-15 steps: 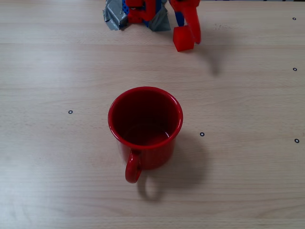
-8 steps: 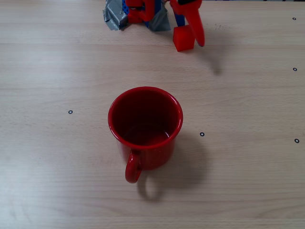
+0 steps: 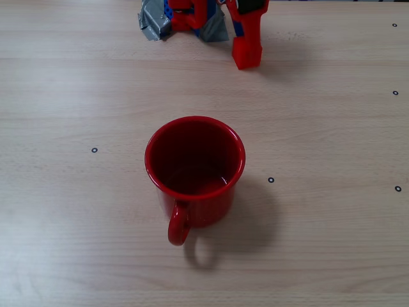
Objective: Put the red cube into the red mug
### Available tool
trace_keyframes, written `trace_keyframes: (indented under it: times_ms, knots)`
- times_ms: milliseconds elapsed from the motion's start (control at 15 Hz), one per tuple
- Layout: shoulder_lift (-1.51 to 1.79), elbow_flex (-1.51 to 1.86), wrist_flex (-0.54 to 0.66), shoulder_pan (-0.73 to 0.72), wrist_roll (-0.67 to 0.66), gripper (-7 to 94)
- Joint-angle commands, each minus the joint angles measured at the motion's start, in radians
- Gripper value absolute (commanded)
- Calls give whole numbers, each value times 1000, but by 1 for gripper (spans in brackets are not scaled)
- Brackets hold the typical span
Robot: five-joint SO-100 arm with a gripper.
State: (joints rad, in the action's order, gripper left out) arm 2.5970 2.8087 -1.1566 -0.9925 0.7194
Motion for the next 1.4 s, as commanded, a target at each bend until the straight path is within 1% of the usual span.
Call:
trace_keyframes:
  times_ms: [0, 67, 200, 333, 733, 933, 1133, 1333]
  knots:
    - [-6, -15, 14, 3, 40, 2]
    - [-8, -15, 14, 2, 49, 0]
    - [-17, -35, -5, 0, 58, 0]
    - [-46, -97, -35, 14, 34, 0]
    - [-262, -506, -202, 97, -138, 0]
    - [-400, -769, -293, 213, -268, 0]
    - [-509, -1011, -307, 367, -446, 0]
    - [-584, -1213, -356, 528, -565, 0]
